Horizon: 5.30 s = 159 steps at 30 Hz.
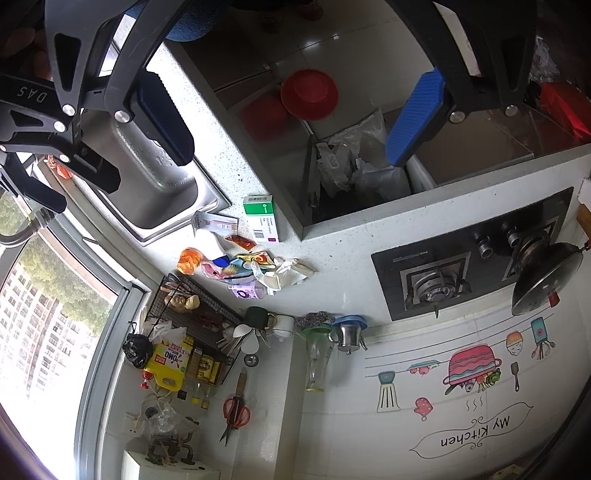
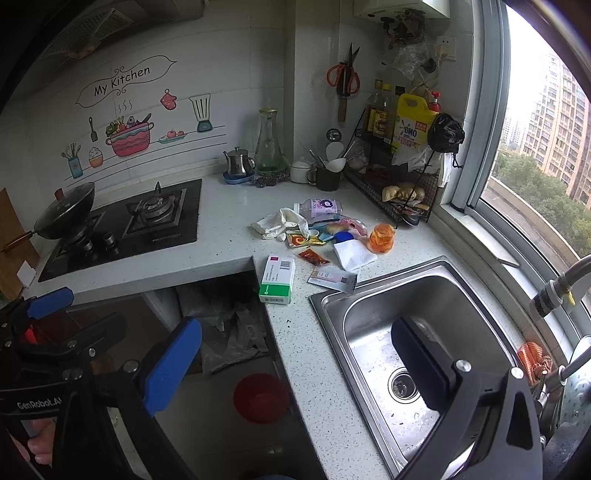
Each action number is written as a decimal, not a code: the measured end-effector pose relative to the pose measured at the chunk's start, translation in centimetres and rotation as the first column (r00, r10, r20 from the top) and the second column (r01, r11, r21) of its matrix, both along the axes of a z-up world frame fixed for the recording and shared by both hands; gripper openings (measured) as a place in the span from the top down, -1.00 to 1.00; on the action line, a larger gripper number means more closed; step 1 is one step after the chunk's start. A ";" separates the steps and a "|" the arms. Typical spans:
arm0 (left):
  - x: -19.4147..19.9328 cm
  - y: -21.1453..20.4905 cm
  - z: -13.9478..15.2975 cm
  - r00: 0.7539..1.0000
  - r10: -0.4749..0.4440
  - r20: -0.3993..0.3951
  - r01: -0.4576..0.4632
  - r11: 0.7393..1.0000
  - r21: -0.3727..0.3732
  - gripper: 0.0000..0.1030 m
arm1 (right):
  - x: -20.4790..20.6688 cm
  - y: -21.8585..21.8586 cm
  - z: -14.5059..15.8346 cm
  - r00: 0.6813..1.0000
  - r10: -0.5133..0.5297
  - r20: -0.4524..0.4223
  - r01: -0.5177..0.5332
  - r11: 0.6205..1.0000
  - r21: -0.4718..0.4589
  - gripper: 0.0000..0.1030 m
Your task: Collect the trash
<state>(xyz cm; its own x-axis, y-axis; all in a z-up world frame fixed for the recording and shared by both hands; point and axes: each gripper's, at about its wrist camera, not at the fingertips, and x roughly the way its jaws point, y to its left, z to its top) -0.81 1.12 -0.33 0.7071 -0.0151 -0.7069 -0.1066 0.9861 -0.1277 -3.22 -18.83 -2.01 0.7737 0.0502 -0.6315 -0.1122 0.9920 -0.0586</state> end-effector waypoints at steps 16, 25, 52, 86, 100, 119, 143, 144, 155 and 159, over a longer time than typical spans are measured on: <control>-0.4 1.0 -0.2 1.000 0.017 -0.016 -0.017 0.999 -0.027 -1.00 | 0.0 1.0 -0.1 0.999 0.030 -0.013 -0.030 0.999 -0.022 -1.00; -0.7 1.4 -0.3 1.000 0.014 -0.016 -0.014 0.999 -0.035 -1.00 | -0.1 1.3 -0.1 0.999 0.040 -0.014 -0.041 0.999 -0.025 -1.00; -0.1 3.2 0.2 1.000 0.014 -0.020 -0.014 1.000 -0.013 -1.00 | 0.5 2.6 0.4 0.994 0.039 0.097 -0.027 0.992 -0.120 -1.00; 22.9 4.9 -11.8 0.940 -0.033 -0.339 0.024 0.999 -0.030 -1.00 | 24.6 1.4 -10.6 0.919 0.094 -0.382 -0.117 0.992 -0.039 -0.99; 26.3 7.0 -17.5 0.894 0.037 -0.447 -0.053 0.998 -0.023 -1.00 | 29.6 3.7 -18.0 0.817 0.153 -0.556 -0.222 0.973 -0.059 -0.99; 24.8 6.2 -16.9 0.891 0.036 -0.453 -0.035 0.999 0.012 -1.00 | 28.5 3.3 -19.7 0.836 0.137 -0.532 -0.185 0.982 -0.037 -0.28; 31.5 -4.6 -11.7 0.905 -0.220 -0.363 0.217 0.975 -0.049 -1.00 | 26.2 -11.0 -8.6 0.932 -0.065 -0.358 0.088 0.995 0.049 -0.22; 31.9 -5.5 -11.7 0.901 -0.239 -0.363 0.237 0.970 -0.051 -1.00 | 26.1 -12.0 -8.7 0.931 -0.078 -0.357 0.103 0.993 0.052 -0.22; 35.8 -14.5 -13.9 0.820 -0.402 -0.408 0.406 0.910 -0.079 -1.00 | 24.9 -18.4 -10.7 0.888 -0.184 -0.422 0.241 0.967 0.086 -0.22; 36.9 -17.0 -15.3 0.793 -0.427 -0.434 0.436 0.896 -0.085 -1.00 | 24.4 -19.5 -11.3 0.877 -0.193 -0.441 0.262 0.960 0.101 -0.22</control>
